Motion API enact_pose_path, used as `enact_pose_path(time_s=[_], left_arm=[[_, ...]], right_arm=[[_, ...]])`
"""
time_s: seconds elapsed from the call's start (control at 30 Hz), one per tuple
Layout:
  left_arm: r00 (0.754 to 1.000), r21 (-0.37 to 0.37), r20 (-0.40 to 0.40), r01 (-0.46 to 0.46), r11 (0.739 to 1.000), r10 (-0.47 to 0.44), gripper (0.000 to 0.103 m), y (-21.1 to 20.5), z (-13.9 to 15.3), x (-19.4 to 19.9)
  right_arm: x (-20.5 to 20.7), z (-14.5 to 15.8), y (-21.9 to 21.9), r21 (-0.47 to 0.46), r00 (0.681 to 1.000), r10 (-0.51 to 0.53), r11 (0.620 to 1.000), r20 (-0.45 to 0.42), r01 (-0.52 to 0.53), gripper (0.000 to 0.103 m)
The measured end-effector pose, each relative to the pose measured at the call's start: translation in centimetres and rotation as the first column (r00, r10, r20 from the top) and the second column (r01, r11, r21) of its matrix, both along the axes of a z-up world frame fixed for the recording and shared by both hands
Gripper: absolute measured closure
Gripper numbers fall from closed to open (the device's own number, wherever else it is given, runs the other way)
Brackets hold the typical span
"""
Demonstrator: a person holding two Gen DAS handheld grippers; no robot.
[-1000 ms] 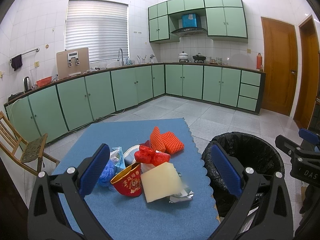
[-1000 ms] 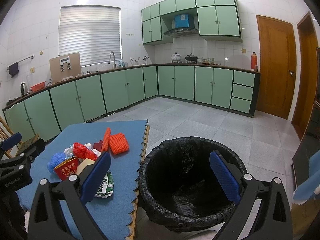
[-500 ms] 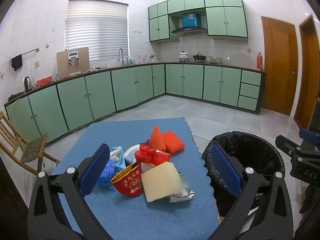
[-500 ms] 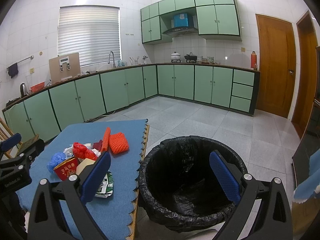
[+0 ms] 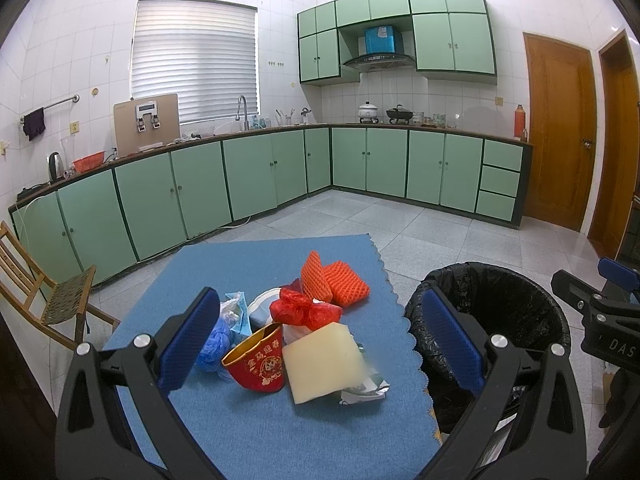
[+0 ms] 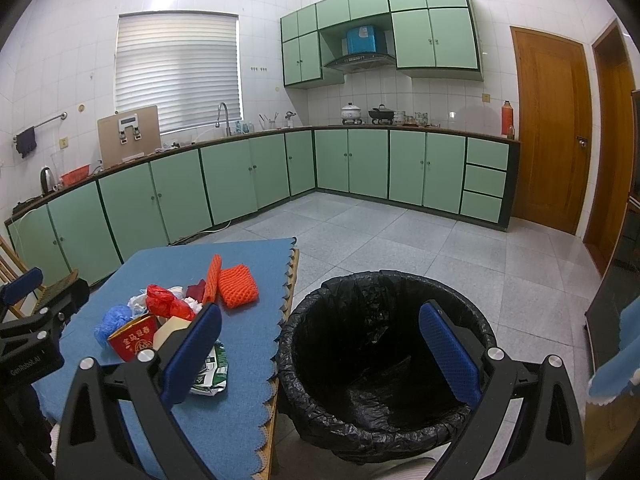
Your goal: Collect trash
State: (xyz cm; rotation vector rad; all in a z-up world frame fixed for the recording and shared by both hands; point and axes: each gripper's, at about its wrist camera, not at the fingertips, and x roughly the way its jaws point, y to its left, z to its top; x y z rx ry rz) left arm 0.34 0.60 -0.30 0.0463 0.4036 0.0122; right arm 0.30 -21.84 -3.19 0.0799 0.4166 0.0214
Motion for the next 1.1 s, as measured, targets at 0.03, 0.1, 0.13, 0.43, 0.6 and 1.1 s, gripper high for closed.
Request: enact_pose_path(time_s=[0.03, 0.1, 0.13, 0.43, 0.6, 1.1], left_arm=[[1.0, -0.001, 0.001, -0.001, 1.0, 0.001, 0.005, 0.1, 0.0, 0.0], [1.0, 0.0, 0.0, -0.001, 1.0, 0.001, 0.005, 0.1, 0.0, 0.0], [1.0, 0.0, 0.0, 0.0, 1.0, 0.0, 0.005, 0.1, 0.0, 0.0], [1.0, -0.002, -0.001, -0.001, 1.0, 0.001, 0.005, 0.2, -0.2, -0.1], [1.0, -0.004, -0.008, -0.006, 1.0, 0.006, 0.005, 0.4, -1.0, 0.2], [0.979, 0.055, -0.047, -0.196, 0.979, 0.199, 0.005, 8.3, -6.9, 3.1]], right_arm=[[0.0, 0.0, 0.0, 0.001, 1.0, 0.0, 1.0, -0.001, 0.0, 0.006], [0.0, 0.0, 0.0, 0.001, 1.0, 0.0, 1.0, -0.001, 0.0, 0.006], [-0.1, 0.0, 0.0, 0.0, 1.0, -0.001, 1.0, -0.001, 0.001, 0.006], [0.0, -0.2, 0.1, -0.002, 1.0, 0.0, 1.0, -0.003, 0.0, 0.006], [0.3, -0.1, 0.5, -0.002, 1.0, 0.005, 1.0, -0.009, -0.005, 0.006], [4.2, -3.9, 5.9, 0.003, 0.992, 0.111, 0.994, -0.052, -0.111, 0.006]])
